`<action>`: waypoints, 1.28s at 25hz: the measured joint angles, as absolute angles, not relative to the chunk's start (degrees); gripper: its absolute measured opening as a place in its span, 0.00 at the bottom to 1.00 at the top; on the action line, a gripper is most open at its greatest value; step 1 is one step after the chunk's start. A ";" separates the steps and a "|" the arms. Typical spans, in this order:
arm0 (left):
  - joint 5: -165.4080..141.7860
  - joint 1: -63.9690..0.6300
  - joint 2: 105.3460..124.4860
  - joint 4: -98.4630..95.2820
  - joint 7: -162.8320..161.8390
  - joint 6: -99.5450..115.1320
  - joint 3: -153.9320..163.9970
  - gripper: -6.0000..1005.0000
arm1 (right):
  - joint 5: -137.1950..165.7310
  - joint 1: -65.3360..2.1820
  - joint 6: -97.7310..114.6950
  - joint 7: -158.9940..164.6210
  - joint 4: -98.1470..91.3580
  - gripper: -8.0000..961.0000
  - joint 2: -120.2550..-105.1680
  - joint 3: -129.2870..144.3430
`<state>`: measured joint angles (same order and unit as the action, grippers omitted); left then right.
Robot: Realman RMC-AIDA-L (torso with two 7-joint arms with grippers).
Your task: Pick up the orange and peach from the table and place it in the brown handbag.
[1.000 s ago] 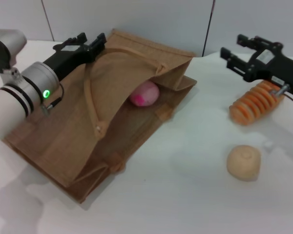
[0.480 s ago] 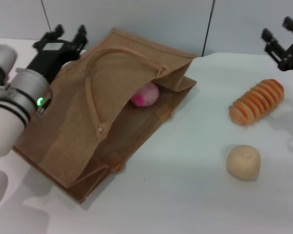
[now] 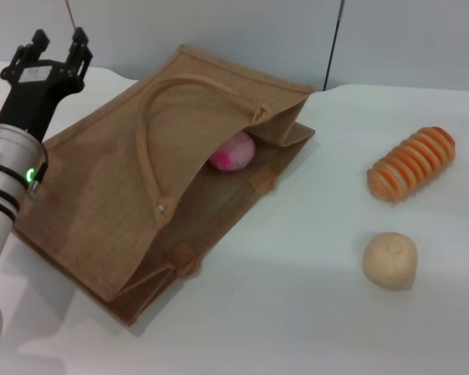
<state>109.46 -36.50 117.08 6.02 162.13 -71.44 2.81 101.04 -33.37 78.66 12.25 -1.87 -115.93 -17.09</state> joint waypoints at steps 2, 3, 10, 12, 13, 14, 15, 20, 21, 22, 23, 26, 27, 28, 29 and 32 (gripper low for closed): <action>109.73 -36.10 117.08 6.25 161.80 -72.05 2.81 0.64 | 100.13 -32.93 79.27 12.17 -1.72 0.59 -115.92 -17.12; 109.84 -35.98 117.07 6.39 161.72 -72.35 2.81 0.64 | 99.90 -32.86 79.39 12.16 -1.72 0.59 -115.92 -17.14; 110.34 -35.77 116.98 6.65 161.60 -72.93 2.81 0.64 | 99.68 -32.73 79.46 12.13 -1.67 0.59 -115.92 -17.18; 110.36 -35.77 116.98 6.67 161.61 -72.94 2.81 0.64 | 99.66 -32.64 79.46 12.13 -1.67 0.59 -115.93 -17.19; 110.36 -35.76 116.98 6.67 161.60 -72.95 2.81 0.64 | 99.66 -32.59 79.46 12.13 -1.67 0.59 -115.93 -17.19; 110.37 -35.74 116.98 6.68 161.60 -72.95 2.81 0.64 | 99.66 -32.56 79.46 12.13 -1.67 0.59 -115.92 -17.20; 110.38 -35.72 116.98 6.68 161.61 -72.95 2.81 0.64 | 99.66 -32.54 79.46 12.13 -1.67 0.59 -115.93 -17.21; 110.39 -35.67 116.98 6.68 161.61 -72.95 2.81 0.64 | 99.66 -32.52 79.46 12.14 -1.67 0.59 -115.93 -17.23; 110.39 -35.67 116.98 6.70 161.62 -72.95 2.81 0.64 | 99.66 -32.52 79.46 12.15 -1.67 0.59 -115.93 -17.23; 110.39 -35.68 116.98 6.74 161.62 -72.95 2.81 0.64 | 99.66 -32.52 79.46 12.18 -1.67 0.59 -115.92 -17.23; 110.39 -35.68 116.98 6.77 161.62 -72.95 2.81 0.64 | 99.66 -32.51 79.46 12.21 -1.67 0.59 -115.93 -17.23; 110.39 -35.68 116.98 6.86 161.63 -72.95 2.81 0.64 | 99.66 -32.51 79.45 12.42 -1.67 0.59 -115.93 -17.23; 110.39 -35.69 116.98 7.04 161.63 -72.95 2.81 0.64 | 99.66 -32.51 79.45 12.45 -1.66 0.59 -115.92 -17.23; 110.39 -35.69 116.98 7.04 161.63 -72.95 2.81 0.64 | 99.66 -32.52 79.45 12.48 -1.67 0.59 -115.92 -17.23; 110.39 -35.75 116.97 7.20 161.63 -72.95 2.81 0.64 | 99.66 -32.51 79.45 12.49 -1.67 0.59 -115.93 -17.23; 110.39 -35.91 116.94 7.38 161.63 -72.92 2.81 0.64 | 99.66 -32.52 79.46 12.56 -1.67 0.59 -115.93 -17.23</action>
<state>110.39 -35.91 116.94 7.38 161.63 -72.92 2.81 99.66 -32.52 79.46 12.56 -1.67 -115.93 -17.23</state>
